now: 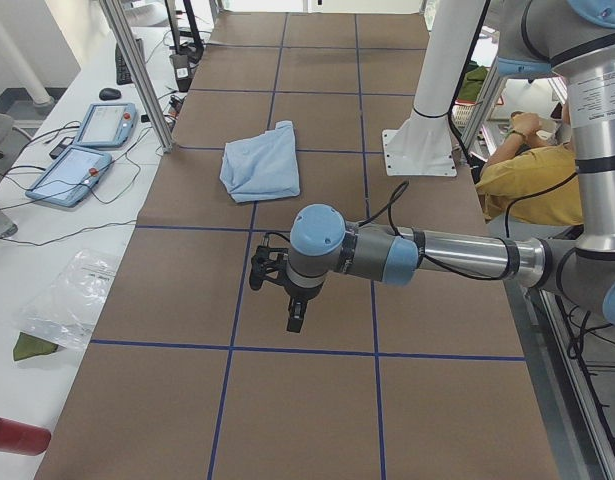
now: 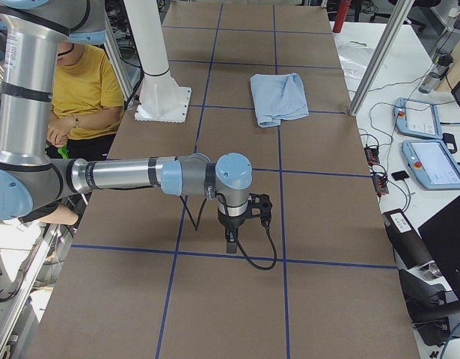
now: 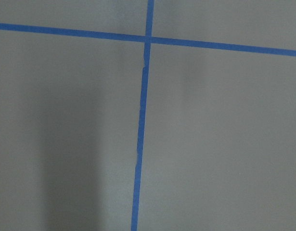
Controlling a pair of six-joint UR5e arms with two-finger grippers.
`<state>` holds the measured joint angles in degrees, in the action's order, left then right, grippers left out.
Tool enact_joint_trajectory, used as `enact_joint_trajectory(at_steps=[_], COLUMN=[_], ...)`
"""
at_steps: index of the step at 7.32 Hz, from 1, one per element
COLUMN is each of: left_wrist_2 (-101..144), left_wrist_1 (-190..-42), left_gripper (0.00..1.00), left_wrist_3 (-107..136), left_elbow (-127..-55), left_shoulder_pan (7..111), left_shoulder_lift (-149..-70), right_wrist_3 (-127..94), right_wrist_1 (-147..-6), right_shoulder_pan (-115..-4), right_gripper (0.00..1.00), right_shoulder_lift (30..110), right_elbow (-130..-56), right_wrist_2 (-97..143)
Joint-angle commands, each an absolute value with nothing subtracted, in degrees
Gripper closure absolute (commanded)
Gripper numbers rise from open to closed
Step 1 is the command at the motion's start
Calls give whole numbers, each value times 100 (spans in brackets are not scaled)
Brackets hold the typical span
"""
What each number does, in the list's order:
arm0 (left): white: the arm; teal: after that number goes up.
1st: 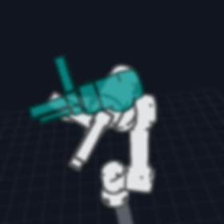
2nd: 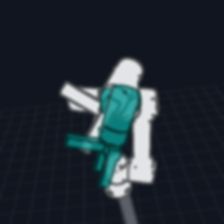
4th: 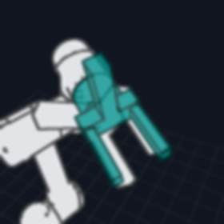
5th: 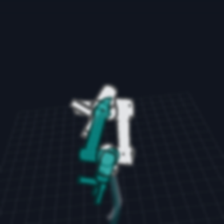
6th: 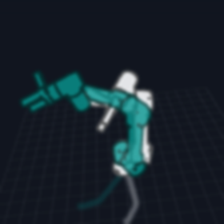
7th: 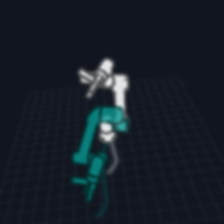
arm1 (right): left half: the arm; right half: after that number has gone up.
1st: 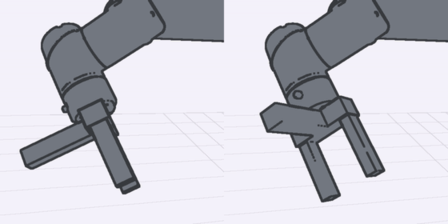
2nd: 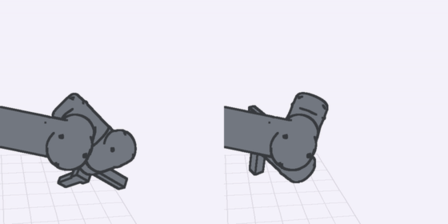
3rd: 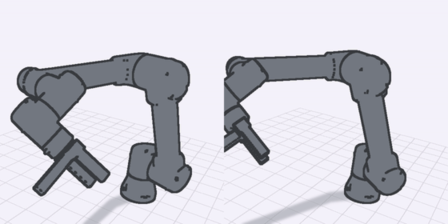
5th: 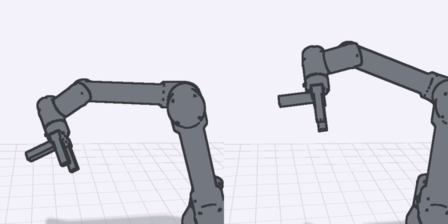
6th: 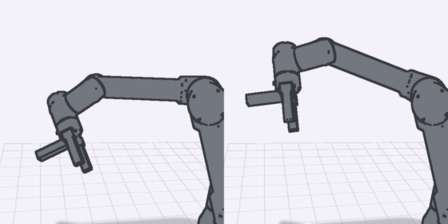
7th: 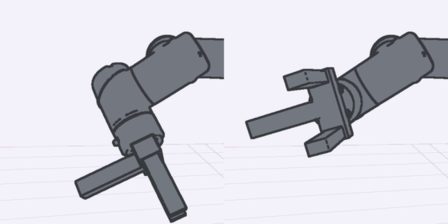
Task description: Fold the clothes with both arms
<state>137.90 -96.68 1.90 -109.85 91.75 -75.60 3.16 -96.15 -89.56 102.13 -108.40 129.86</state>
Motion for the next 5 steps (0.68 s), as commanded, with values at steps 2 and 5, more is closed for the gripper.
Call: enact_joint_trajectory(at_steps=[2,5], left_wrist_2=[13790,13781], left_wrist_1=[-9668,-9659], left_gripper=[0,0], left_wrist_3=[193,202], left_elbow=[-10925,-10758], left_shoulder_pan=[9176,9167], left_shoulder_lift=[-7550,-7550], right_wrist_3=[316,273], right_wrist_1=[-9606,-9606], right_shoulder_pan=[-8956,-8956], right_gripper=[0,0], right_shoulder_lift=[10213,10187], right_elbow=[-10846,-10846], right_wrist_2=[12982,12990])
